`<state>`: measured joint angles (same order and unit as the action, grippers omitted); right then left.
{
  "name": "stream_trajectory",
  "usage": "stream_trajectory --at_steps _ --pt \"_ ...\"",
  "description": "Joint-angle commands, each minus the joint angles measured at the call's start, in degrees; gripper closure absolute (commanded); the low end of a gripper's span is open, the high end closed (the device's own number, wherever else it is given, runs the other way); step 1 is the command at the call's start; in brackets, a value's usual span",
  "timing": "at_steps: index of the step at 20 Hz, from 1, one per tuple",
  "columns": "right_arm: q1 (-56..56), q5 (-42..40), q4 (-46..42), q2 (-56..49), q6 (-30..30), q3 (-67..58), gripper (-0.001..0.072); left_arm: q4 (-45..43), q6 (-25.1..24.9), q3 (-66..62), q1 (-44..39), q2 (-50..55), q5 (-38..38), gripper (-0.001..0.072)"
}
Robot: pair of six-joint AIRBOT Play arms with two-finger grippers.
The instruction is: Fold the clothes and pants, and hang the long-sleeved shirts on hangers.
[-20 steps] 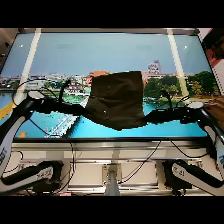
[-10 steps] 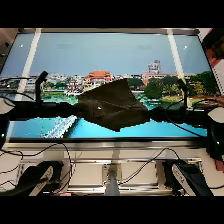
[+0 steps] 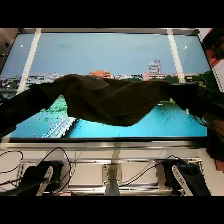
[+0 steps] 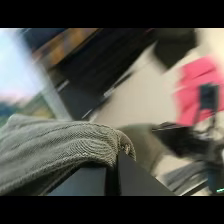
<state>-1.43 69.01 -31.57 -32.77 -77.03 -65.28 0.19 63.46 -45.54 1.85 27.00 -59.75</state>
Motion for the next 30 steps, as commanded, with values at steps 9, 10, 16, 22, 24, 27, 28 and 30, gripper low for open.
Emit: stream_trajectory --at_steps 9,10,16,22,24,27,28,30 --pt "1.9 -3.2 -8.7 -9.7 -5.8 -7.2 0.0697 -32.1 37.5 2.0 0.0 -5.8 10.5 0.0662" --pt "4.0 -3.8 -9.9 -13.2 -5.9 -5.3 0.0697 -32.0 37.5 2.9 -0.1 -2.6 11.4 0.0661" --pt "16.6 -23.9 -17.2 -37.0 -5.7 -1.4 0.0696 -31.0 23.8 3.8 -8.8 25.8 28.6 0.0660" --pt "16.7 -38.5 -17.3 -45.7 -6.1 -1.4 0.0697 -20.1 14.9 2.7 -8.3 39.5 42.9 0.0660" --pt "16.7 -36.1 -17.4 -45.7 -6.1 -1.4 0.0697 -20.5 10.3 1.8 -5.9 39.2 36.2 0.0661" --pt "16.7 -21.6 -21.7 -45.7 -6.1 -1.4 0.0696 -26.3 10.4 0.7 0.5 39.2 16.9 0.0662" --pt "16.7 -16.0 -23.2 -45.7 -6.1 -1.4 0.0696 -28.7 10.4 0.5 3.0 39.2 10.6 0.0662" --pt "16.7 -5.3 -25.6 -45.7 -5.9 -1.4 0.0696 -33.3 10.4 0.5 8.1 39.2 -1.0 0.0662"
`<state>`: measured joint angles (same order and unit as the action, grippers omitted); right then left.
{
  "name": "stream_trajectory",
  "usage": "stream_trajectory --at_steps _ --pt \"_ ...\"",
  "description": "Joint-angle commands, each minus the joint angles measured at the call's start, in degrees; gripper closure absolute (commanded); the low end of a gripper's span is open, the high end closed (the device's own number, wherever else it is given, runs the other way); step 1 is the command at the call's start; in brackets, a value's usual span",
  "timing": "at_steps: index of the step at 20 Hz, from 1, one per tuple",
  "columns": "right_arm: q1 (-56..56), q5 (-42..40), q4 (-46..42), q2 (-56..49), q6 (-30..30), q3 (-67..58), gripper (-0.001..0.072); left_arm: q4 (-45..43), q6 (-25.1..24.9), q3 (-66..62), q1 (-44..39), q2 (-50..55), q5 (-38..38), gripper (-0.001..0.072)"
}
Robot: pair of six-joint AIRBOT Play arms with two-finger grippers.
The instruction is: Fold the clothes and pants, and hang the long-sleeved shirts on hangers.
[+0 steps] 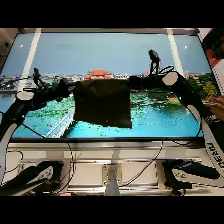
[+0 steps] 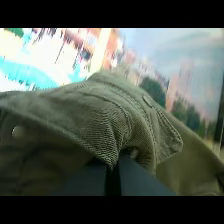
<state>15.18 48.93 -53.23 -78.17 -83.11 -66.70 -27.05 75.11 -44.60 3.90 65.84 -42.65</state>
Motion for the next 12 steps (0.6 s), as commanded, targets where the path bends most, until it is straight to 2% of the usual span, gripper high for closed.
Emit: stream_trajectory --at_steps 1,3,6,8,12 --pt "0.0 20.0 -4.8 -0.3 0.3 0.0 0.0696 -7.9 -1.2 -0.5 8.3 0.4 -23.6 0.0662" --pt "0.0 29.0 -6.3 -0.3 0.3 0.0 0.0696 -11.8 -1.2 -0.5 11.0 0.4 -33.0 0.0662" --pt "0.1 34.8 -7.6 -0.3 0.3 0.6 0.0696 -22.8 -1.0 -0.5 10.1 0.4 -41.4 0.0662" --pt "0.2 35.7 -7.6 -0.3 0.3 2.3 0.0696 -28.9 -1.0 -0.2 8.3 0.4 -42.7 0.0661" --pt "0.2 31.8 -6.5 -0.3 0.2 7.8 0.0696 -30.4 -1.0 -0.2 6.0 0.4 -38.6 0.0661"
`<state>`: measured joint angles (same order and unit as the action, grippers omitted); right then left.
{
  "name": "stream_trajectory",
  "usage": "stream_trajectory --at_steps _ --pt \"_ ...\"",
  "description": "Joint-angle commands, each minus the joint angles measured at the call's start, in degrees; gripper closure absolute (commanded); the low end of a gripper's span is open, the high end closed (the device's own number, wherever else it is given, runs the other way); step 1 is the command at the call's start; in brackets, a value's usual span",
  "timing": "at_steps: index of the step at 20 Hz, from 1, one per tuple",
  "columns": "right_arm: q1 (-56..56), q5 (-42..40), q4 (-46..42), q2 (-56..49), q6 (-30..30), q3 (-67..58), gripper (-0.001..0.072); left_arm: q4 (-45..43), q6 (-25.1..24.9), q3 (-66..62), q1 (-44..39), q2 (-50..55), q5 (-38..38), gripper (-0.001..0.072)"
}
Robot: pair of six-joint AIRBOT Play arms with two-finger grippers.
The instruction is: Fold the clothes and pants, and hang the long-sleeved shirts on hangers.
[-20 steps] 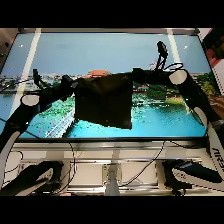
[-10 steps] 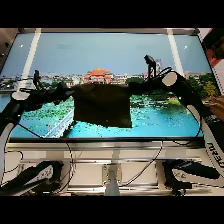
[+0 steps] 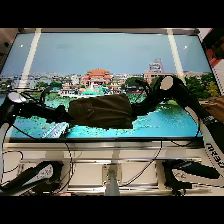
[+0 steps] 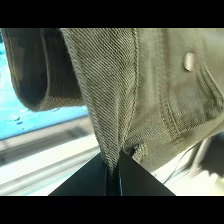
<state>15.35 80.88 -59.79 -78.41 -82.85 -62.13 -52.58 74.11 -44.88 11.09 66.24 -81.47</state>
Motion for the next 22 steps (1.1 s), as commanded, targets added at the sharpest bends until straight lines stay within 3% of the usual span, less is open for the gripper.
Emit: stream_trajectory --at_steps 1,4,6,7,9,10,11,14,17,18,22 --pt "0.1 -1.2 0.4 0.0 -0.1 4.7 0.0696 -4.8 0.0 0.0 -1.5 0.0 2.1 0.0661" --pt "0.8 -5.7 0.6 0.0 -0.1 7.9 0.0695 -4.9 0.0 0.0 -1.7 0.0 4.3 0.0660" --pt "1.0 -8.4 1.0 0.0 -0.1 8.2 0.0633 -4.9 0.0 0.0 -1.8 0.0 4.4 0.0642" --pt "1.1 -9.5 1.1 0.0 0.0 8.2 0.0545 -4.9 0.0 0.0 -1.8 0.0 4.3 0.0543" --pt "1.1 -11.1 1.1 0.0 0.0 8.1 0.0292 -4.9 0.0 0.0 -1.8 0.0 4.4 0.0096" --pt "1.1 -12.2 1.0 0.0 0.0 8.1 0.0231 -4.8 0.0 0.0 -1.8 0.0 4.7 0.0000" --pt "1.1 -13.4 1.0 0.0 0.0 8.1 0.0230 -4.8 0.0 0.0 -1.8 0.0 5.2 -0.0002" --pt "1.1 -18.0 -1.0 0.0 0.0 7.6 0.0260 -4.5 0.0 0.0 -1.8 0.0 7.1 -0.0002" --pt "0.7 -19.6 -9.1 0.0 0.0 2.9 0.0454 -5.0 0.0 0.0 -1.7 0.0 11.3 -0.0002" --pt "-0.1 -19.8 -12.5 0.0 0.0 0.5 0.0674 -5.7 0.0 0.0 -1.7 0.0 13.6 -0.0002" --pt "-6.9 -19.8 -17.8 0.0 0.0 -7.1 0.0699 -6.0 -0.3 0.0 -1.7 0.0 18.9 0.0005"
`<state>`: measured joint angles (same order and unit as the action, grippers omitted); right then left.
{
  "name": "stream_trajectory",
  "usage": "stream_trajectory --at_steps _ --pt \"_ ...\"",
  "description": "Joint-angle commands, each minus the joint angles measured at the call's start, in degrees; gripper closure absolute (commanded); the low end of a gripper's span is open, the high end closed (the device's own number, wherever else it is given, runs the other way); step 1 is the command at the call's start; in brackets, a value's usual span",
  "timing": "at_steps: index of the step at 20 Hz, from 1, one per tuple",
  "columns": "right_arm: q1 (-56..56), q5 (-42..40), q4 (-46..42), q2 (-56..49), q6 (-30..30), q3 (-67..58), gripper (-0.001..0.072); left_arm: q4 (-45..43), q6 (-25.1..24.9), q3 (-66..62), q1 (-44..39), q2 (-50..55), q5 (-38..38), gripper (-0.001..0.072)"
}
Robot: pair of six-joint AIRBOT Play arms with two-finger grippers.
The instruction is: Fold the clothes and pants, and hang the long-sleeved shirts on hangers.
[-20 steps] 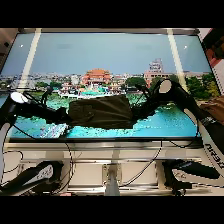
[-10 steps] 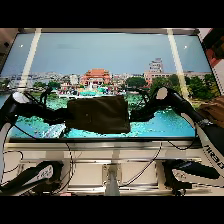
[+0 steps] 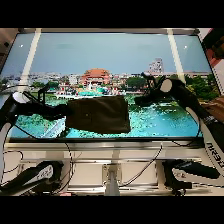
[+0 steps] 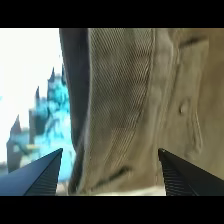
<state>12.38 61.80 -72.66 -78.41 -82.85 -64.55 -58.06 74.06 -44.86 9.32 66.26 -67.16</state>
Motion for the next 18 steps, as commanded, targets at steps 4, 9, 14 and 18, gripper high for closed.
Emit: stream_trajectory --at_steps 4,9,14,18 --pt "-14.4 4.1 1.4 -0.1 6.1 -4.9 0.0700 -0.5 -4.0 0.0 0.1 0.0 5.7 0.0148" --pt "-23.5 11.9 31.0 -0.5 28.2 6.1 0.0699 -0.4 -4.0 0.0 0.1 0.0 6.1 0.0149" --pt "-18.2 0.1 38.4 -0.7 27.5 17.1 0.0234 -0.2 -4.0 0.0 0.0 0.0 6.1 0.0149" --pt "-13.7 -3.2 42.3 -4.8 23.5 17.6 0.0209 -0.2 -4.0 0.0 0.0 0.0 6.1 0.0149"
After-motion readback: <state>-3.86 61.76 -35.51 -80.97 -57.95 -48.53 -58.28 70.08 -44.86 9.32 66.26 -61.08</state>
